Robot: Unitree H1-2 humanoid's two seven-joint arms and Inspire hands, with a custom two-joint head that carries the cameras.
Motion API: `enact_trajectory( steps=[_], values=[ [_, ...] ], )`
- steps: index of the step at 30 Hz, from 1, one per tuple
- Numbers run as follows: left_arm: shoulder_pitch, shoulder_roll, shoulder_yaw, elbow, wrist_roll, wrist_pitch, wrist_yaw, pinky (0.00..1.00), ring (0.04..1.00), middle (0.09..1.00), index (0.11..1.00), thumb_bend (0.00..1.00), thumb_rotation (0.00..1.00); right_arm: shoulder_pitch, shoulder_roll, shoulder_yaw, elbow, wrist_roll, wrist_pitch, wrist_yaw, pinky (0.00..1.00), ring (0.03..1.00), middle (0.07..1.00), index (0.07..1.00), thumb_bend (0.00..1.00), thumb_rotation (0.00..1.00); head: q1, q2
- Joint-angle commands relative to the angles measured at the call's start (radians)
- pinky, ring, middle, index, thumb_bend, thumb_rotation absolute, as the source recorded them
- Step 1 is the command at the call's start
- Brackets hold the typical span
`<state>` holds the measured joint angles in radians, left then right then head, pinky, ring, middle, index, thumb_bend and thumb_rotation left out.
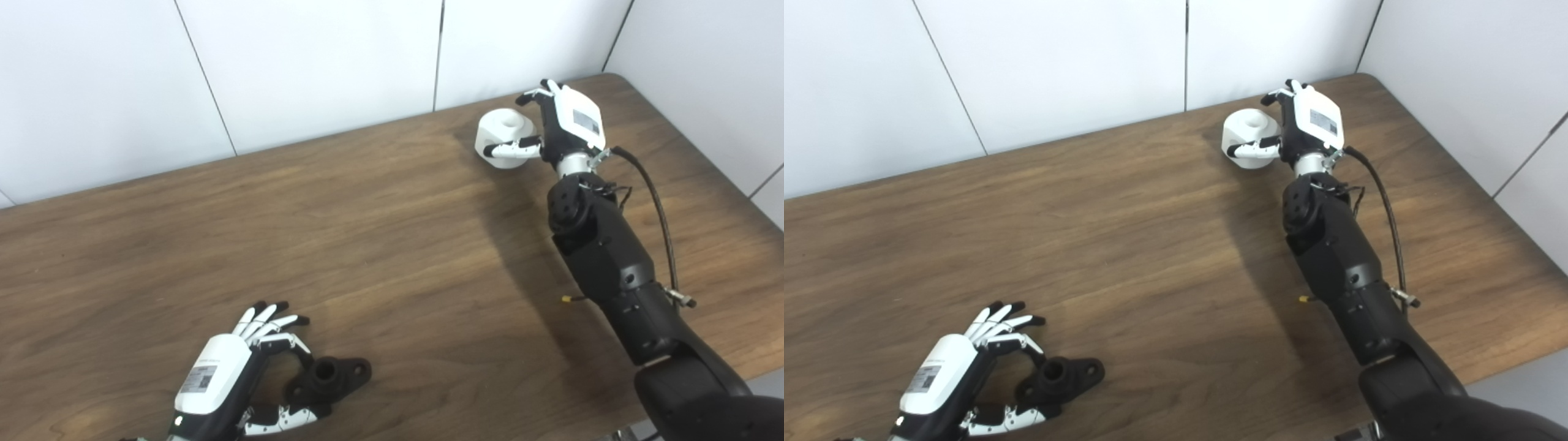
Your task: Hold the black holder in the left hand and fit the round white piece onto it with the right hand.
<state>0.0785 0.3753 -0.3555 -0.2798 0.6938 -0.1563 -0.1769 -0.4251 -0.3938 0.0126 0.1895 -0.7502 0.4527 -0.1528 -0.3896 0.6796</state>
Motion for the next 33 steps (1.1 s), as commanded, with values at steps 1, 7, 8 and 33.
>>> enact_trajectory(
  steps=[1,7,8,33],
  values=[
    [0.02,0.033,0.0,0.014,0.026,0.011,-0.042,1.0,0.946,0.831,0.486,0.52,0.06,-0.04,-0.036,-0.001,-0.023,-0.011,-0.006,-0.022,0.87,0.97,0.942,0.726,0.8,0.39,0.002,0.001],
    [0.018,0.032,-0.001,0.011,0.031,0.015,-0.044,1.0,0.947,0.832,0.486,0.52,0.06,-0.037,-0.038,0.001,-0.015,-0.005,-0.014,-0.025,0.86,0.965,0.943,0.724,0.8,0.39,0.004,0.002],
    [0.018,0.032,-0.001,0.01,0.031,0.016,-0.044,1.0,0.947,0.831,0.486,0.52,0.06,-0.037,-0.038,0.001,-0.014,-0.005,-0.015,-0.027,0.86,0.963,0.941,0.721,0.8,0.39,0.004,0.002],
    [0.017,0.038,0.0,0.008,0.028,0.012,-0.047,1.0,0.946,0.83,0.485,0.52,0.06,-0.035,-0.043,0.006,0.013,0.018,-0.021,-0.023,0.84,0.944,0.937,0.734,0.79,0.4,0.003,0.006]
  ],
)
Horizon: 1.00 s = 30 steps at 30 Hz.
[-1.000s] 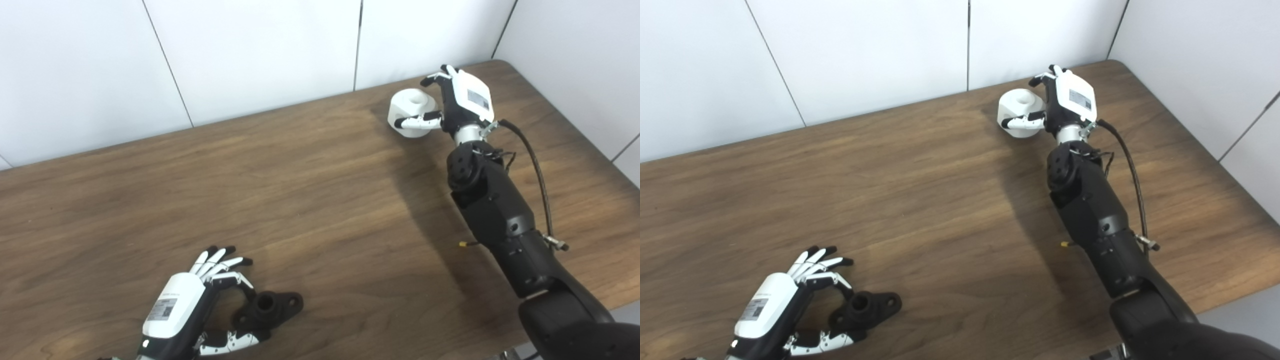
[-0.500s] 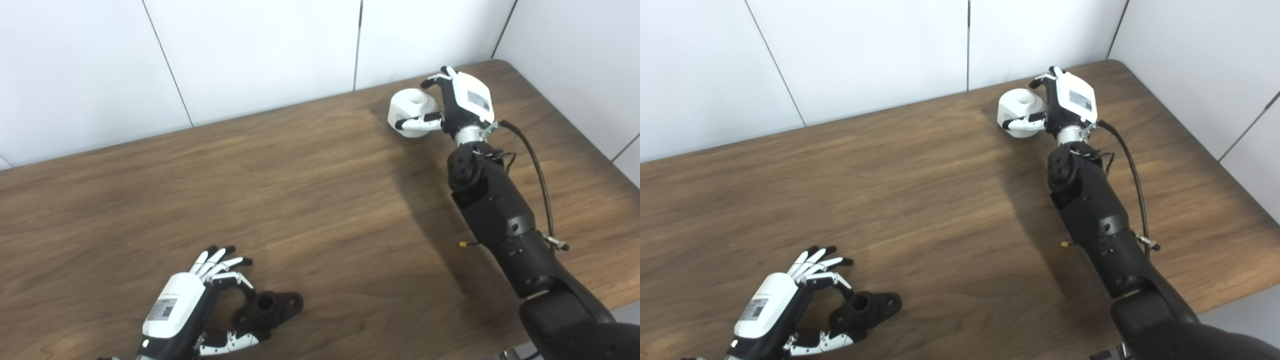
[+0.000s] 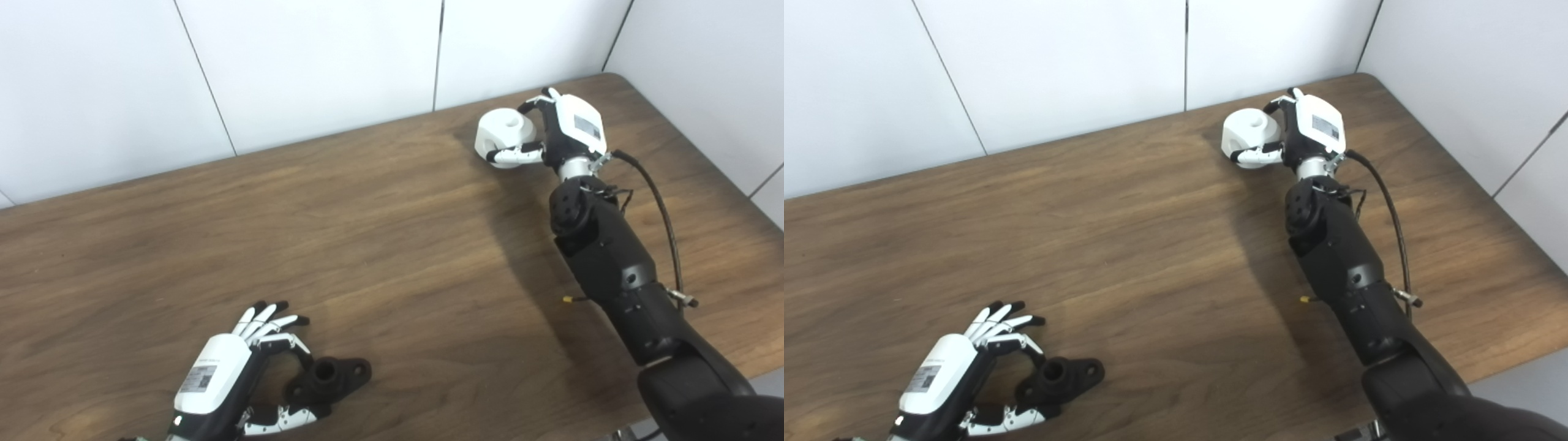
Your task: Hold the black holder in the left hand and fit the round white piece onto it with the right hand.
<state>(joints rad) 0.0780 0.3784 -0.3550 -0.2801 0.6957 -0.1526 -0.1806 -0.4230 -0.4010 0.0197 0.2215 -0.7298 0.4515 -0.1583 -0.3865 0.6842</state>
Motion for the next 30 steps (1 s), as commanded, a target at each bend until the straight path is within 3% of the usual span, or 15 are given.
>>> enact_trajectory(
  steps=[1,19,30],
  values=[
    [0.018,0.035,0.0,0.008,0.026,0.009,-0.044,1.0,0.945,0.83,0.485,0.52,0.06,-0.037,-0.036,-0.001,-0.019,-0.001,-0.02,-0.017,0.84,0.942,0.936,0.734,0.79,0.4,-0.001,0.002],
    [0.018,0.037,0.004,0.01,0.027,0.001,-0.049,1.0,0.947,0.83,0.485,0.52,0.06,-0.036,-0.041,0.015,-0.022,0.012,-0.027,-0.027,0.83,0.934,0.922,0.709,0.8,0.38,-0.002,0.003],
    [0.018,0.039,0.006,0.012,0.029,-0.005,-0.054,1.0,0.945,0.83,0.485,0.52,0.06,-0.034,-0.04,0.014,-0.008,0.017,-0.066,-0.071,0.83,0.922,0.881,0.614,0.78,0.31,-0.003,0.005]
  ],
)
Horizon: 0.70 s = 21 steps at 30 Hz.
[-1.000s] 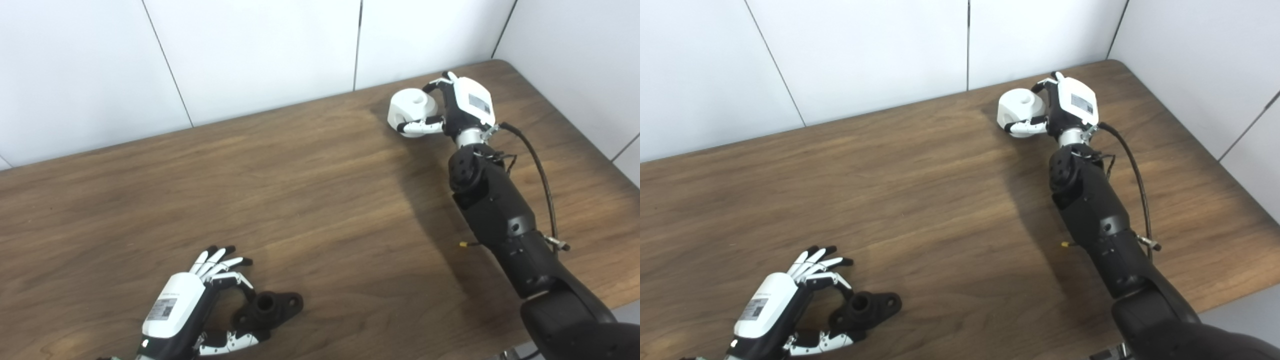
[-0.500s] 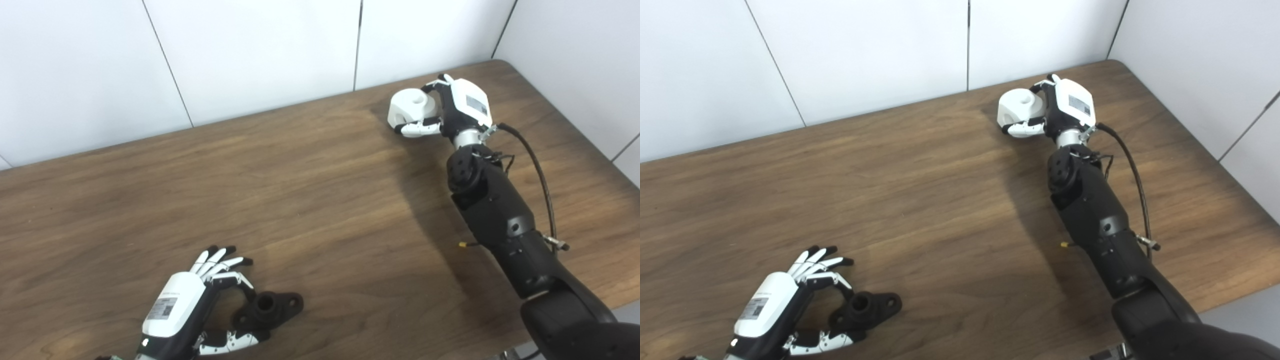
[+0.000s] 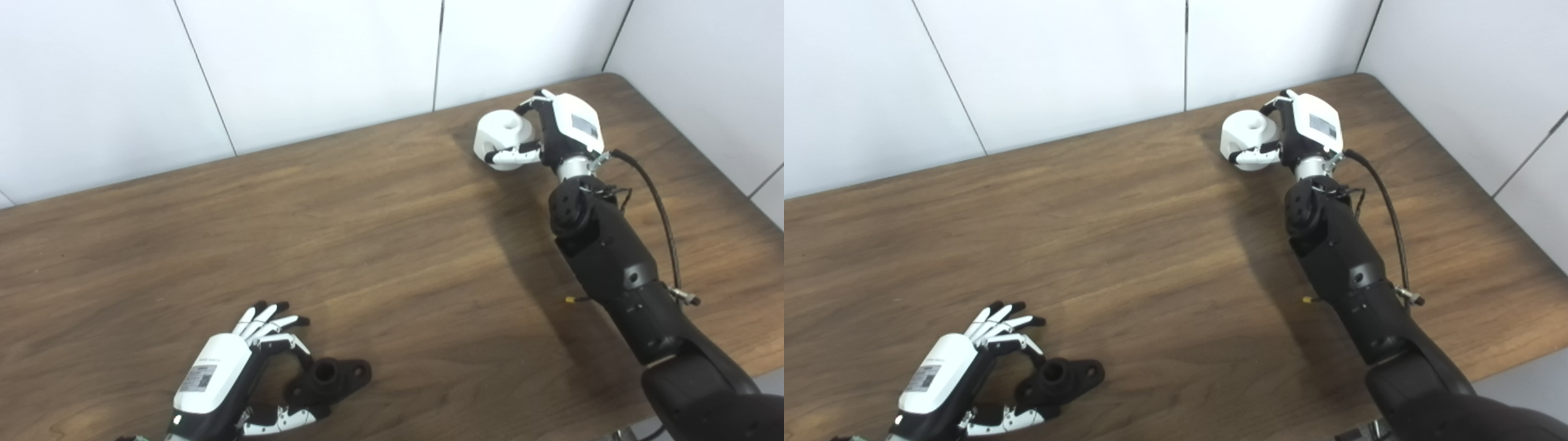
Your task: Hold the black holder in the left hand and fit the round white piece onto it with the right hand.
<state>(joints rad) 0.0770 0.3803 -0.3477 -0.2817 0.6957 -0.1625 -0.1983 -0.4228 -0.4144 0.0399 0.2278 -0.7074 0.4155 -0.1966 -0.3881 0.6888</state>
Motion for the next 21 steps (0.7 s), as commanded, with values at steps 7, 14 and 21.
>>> enact_trajectory(
  steps=[7,14,21],
  values=[
    [0.02,0.039,0.0,0.012,0.028,0.006,-0.041,1.0,0.947,0.831,0.485,0.52,0.06,-0.029,-0.028,-0.008,-0.004,0.0,-0.066,-0.068,0.81,0.904,0.852,0.51,0.58,0.18,-0.003,0.002],
    [0.021,0.037,0.004,0.012,0.022,0.002,-0.037,1.0,0.941,0.829,0.485,0.52,0.06,-0.023,-0.028,-0.012,-0.011,0.014,-0.077,-0.066,0.83,0.912,0.859,0.484,0.52,0.14,-0.004,0.005],
    [0.02,0.035,0.004,0.012,0.028,0.006,-0.039,1.0,0.944,0.83,0.485,0.52,0.06,-0.014,-0.041,-0.004,-0.014,0.012,-0.105,-0.067,0.81,0.895,0.85,0.484,0.52,0.14,0.002,0.007]
  ],
)
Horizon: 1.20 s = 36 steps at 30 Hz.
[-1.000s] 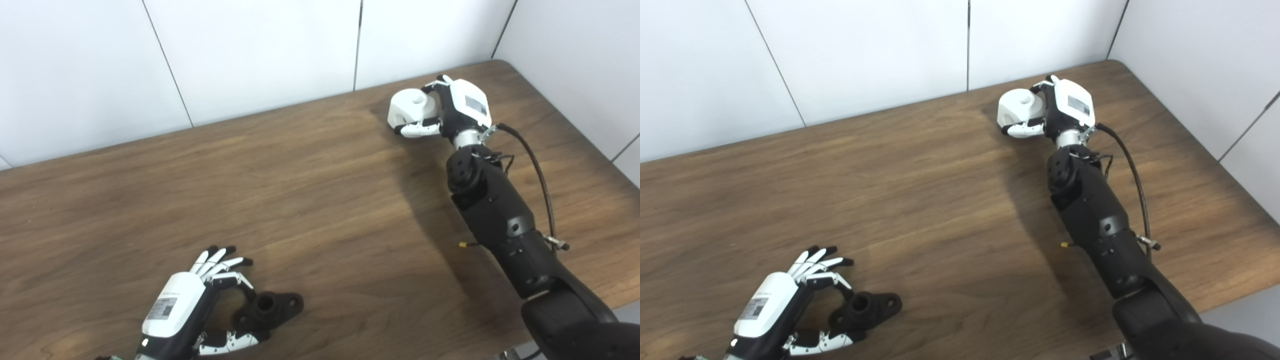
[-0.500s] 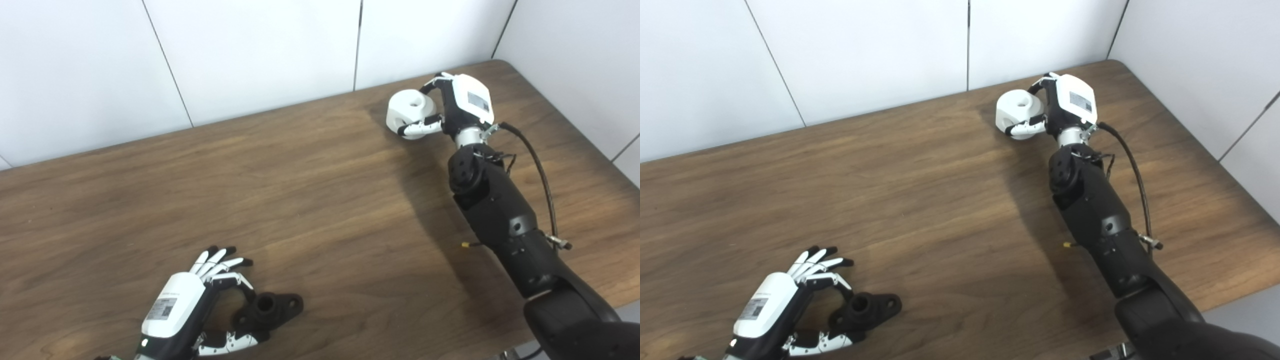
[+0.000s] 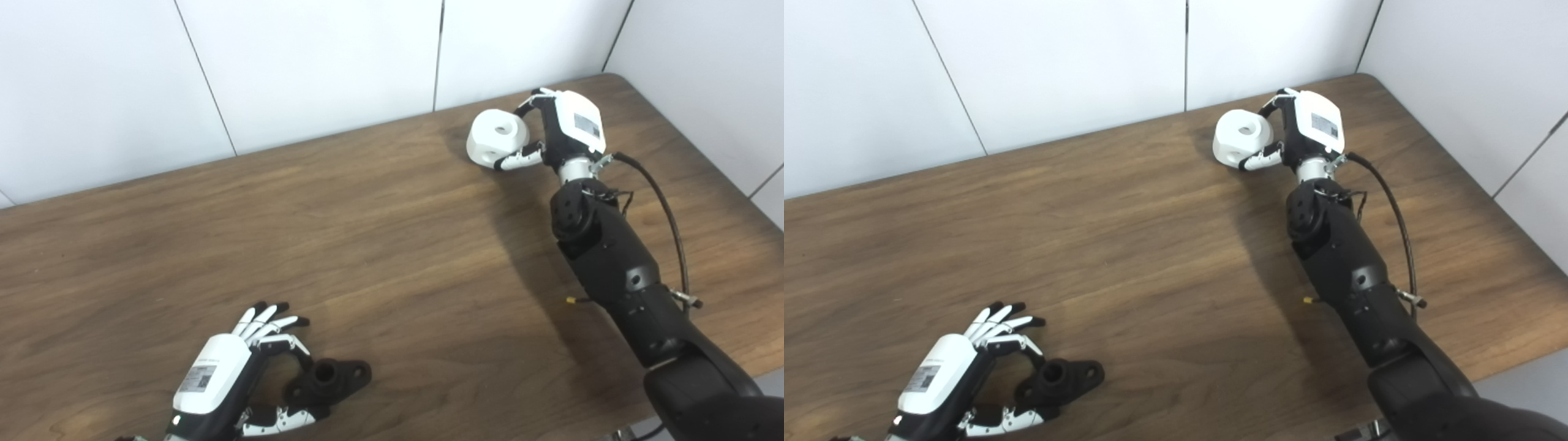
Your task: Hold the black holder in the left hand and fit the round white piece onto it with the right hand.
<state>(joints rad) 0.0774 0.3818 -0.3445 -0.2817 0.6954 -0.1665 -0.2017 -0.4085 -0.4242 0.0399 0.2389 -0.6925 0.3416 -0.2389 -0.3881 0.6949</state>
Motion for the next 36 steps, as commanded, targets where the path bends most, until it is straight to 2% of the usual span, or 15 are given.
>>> enact_trajectory(
  steps=[1,8,14,23,31,36],
  values=[
    [0.019,0.033,0.001,0.012,0.03,0.009,-0.034,1.0,0.944,0.829,0.485,0.52,0.06,-0.024,-0.032,-0.006,-0.032,-0.001,-0.034,-0.023,0.81,0.893,0.848,0.484,0.52,0.14,0.003,0.001],
    [0.018,0.03,-0.001,0.012,0.033,0.013,-0.035,1.0,0.943,0.827,0.485,0.52,0.06,0.009,-0.031,-0.011,-0.125,-0.004,-0.026,0.001,0.79,0.882,0.837,0.484,0.52,0.14,0.015,0.003],
    [0.017,0.027,-0.003,0.011,0.036,0.015,-0.037,1.0,0.946,0.826,0.485,0.52,0.06,0.049,-0.036,-0.007,-0.279,-0.022,0.022,0.089,0.8,0.879,0.839,0.484,0.52,0.14,0.032,0.006],
    [0.015,0.014,-0.012,0.006,0.043,0.025,-0.042,1.0,0.945,0.824,0.485,0.52,0.06,0.098,-0.072,0.014,-0.569,-0.083,0.122,0.347,0.8,0.878,0.835,0.484,0.52,0.14,0.095,0.02],
    [0.013,-0.009,-0.032,-0.016,0.07,0.058,-0.056,1.0,0.946,0.823,0.485,0.52,0.06,0.142,-0.082,0.003,-0.771,-0.172,0.127,0.62,0.81,0.872,0.827,0.483,0.52,0.14,0.178,0.046],
    [0.005,-0.031,-0.049,-0.024,0.091,0.078,-0.064,1.0,0.945,0.823,0.485,0.52,0.06,0.166,-0.088,0.0,-0.894,-0.184,0.126,0.773,0.81,0.871,0.827,0.482,0.52,0.14,0.252,0.072]
  ],
)
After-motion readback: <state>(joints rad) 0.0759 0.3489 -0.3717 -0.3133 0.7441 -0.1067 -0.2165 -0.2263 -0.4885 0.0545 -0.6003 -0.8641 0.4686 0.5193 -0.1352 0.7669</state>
